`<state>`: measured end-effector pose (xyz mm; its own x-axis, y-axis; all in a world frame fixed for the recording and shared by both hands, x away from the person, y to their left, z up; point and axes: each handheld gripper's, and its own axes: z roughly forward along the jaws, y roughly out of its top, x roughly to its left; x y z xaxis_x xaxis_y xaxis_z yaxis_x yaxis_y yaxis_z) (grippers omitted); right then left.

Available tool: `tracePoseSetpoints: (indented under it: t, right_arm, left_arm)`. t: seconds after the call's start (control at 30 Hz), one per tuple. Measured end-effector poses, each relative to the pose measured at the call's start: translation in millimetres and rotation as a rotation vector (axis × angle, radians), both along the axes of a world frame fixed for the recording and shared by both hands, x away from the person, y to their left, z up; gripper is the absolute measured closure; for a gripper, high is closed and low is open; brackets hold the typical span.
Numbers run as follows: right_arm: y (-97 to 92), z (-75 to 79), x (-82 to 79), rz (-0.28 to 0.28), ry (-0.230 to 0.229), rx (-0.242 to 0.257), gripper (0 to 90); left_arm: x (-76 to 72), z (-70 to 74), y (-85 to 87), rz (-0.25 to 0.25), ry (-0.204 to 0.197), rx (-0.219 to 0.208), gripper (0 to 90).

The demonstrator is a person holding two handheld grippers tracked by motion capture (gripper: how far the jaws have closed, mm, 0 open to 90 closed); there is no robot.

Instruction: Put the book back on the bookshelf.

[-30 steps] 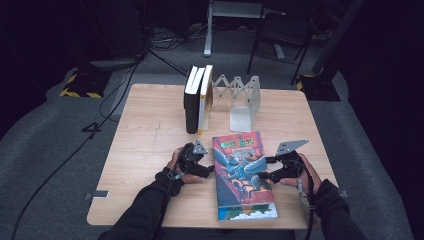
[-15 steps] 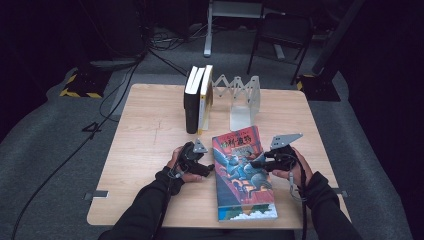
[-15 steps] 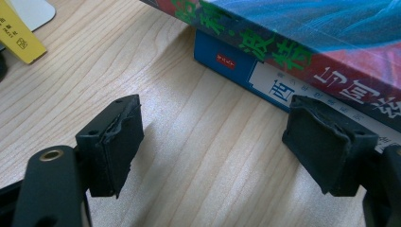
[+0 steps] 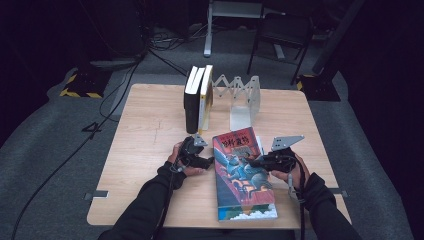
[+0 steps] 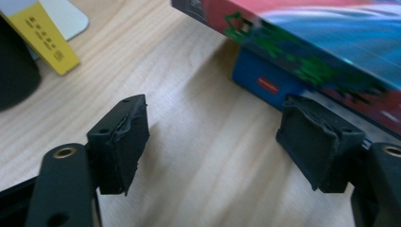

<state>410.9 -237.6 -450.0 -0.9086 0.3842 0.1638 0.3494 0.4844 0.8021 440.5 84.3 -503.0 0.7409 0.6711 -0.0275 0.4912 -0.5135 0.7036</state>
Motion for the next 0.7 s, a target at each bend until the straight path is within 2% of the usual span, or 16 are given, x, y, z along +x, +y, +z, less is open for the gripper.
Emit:
tracePoseSetpoints:
  t: [0.17, 0.3, 0.47, 0.57, 0.63, 0.7]
  right_arm:
    - [-2.0, 2.1, -3.5, -0.007, -0.028, 0.026, 82.3]
    - [-3.3, 4.7, -6.9, 0.005, -0.052, 0.051, 82.8]
    - [-1.4, 9.0, -12.2, 0.024, -0.084, 0.064, 83.4]
    - [-3.2, 10.7, -15.2, 0.022, -0.105, 0.070, 83.3]
    - [-6.8, 12.9, -16.7, 0.027, -0.119, 0.089, 82.9]
    - [-10.4, 16.3, -19.2, 0.028, -0.150, 0.098, 81.5]
  left_arm:
    - [12.8, 0.5, 1.6, 0.011, -0.005, -0.017, 26.2]
    - [21.5, 2.8, 3.3, 0.017, -0.009, -0.055, 29.2]
    - [23.2, 5.9, 3.8, 0.000, -0.015, -0.065, 32.6]
    - [19.8, 12.2, 1.9, -0.035, -0.031, -0.103, 43.4]
    - [18.7, 20.8, 1.8, -0.076, -0.045, -0.158, 54.9]
    - [16.8, 30.3, 0.3, -0.108, -0.068, -0.188, 66.8]
